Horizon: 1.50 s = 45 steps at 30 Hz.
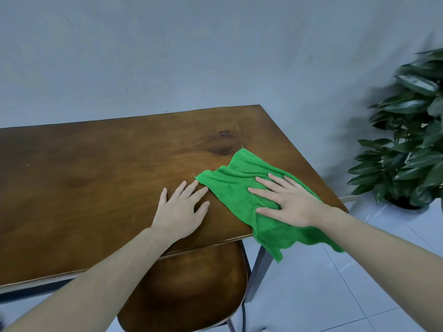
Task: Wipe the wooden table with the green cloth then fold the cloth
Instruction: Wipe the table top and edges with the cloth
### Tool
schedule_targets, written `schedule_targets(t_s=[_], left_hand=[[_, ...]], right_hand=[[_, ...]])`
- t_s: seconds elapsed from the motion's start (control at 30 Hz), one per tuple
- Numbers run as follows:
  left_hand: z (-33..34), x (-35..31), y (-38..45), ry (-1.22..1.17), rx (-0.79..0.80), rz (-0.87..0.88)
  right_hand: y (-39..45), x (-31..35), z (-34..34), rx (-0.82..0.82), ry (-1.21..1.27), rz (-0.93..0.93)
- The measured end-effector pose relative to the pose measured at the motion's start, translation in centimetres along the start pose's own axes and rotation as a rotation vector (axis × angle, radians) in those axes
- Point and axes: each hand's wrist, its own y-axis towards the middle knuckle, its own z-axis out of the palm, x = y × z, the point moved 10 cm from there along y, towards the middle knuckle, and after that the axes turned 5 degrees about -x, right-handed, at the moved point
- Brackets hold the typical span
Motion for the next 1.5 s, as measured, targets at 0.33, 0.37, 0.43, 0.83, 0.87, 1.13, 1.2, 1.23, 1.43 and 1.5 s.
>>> schedule_targets(t_s=[0.33,0.37,0.43,0.83,0.87,1.13,1.2,1.23,1.43,1.5], left_hand=[[1.1,-1.6,11.0,-0.026,-0.001,-0.087],[1.2,-1.7,12.4,-0.032,-0.005,-0.105],[1.4,-1.5,15.4,-0.040,-0.015,-0.140],[1.7,0.8,28.7,-0.037,-0.149,-0.299],[1.8,1.0,29.4,-0.040,-0.150,-0.311],[1.8,1.2,30.6,-0.016,-0.203,-0.323],[1.9,1.2,30.6,-0.013,-0.195,-0.329],[1.8,1.2,30.6,-0.010,-0.194,-0.332],[1.5,1.2,30.6,0.000,-0.190,-0.339],[1.4,1.2,30.6,0.004,-0.181,-0.338]], right_hand=[[10.9,-5.3,-1.0,0.036,-0.013,-0.030],[12.5,-6.1,-1.0,0.038,-0.019,-0.041],[15.9,-7.6,-1.1,0.044,-0.028,-0.064],[36.8,-13.6,-2.1,0.026,-0.034,-0.145],[38.1,-13.9,-2.2,0.025,-0.028,-0.140],[41.8,-17.8,-3.6,0.001,-0.027,-0.176],[41.3,-19.6,-3.7,0.000,-0.032,-0.161],[41.1,-20.6,-3.8,-0.002,-0.033,-0.148],[39.2,-24.4,-3.1,0.001,0.091,0.023],[37.7,-23.9,-2.7,-0.001,0.156,0.047]])
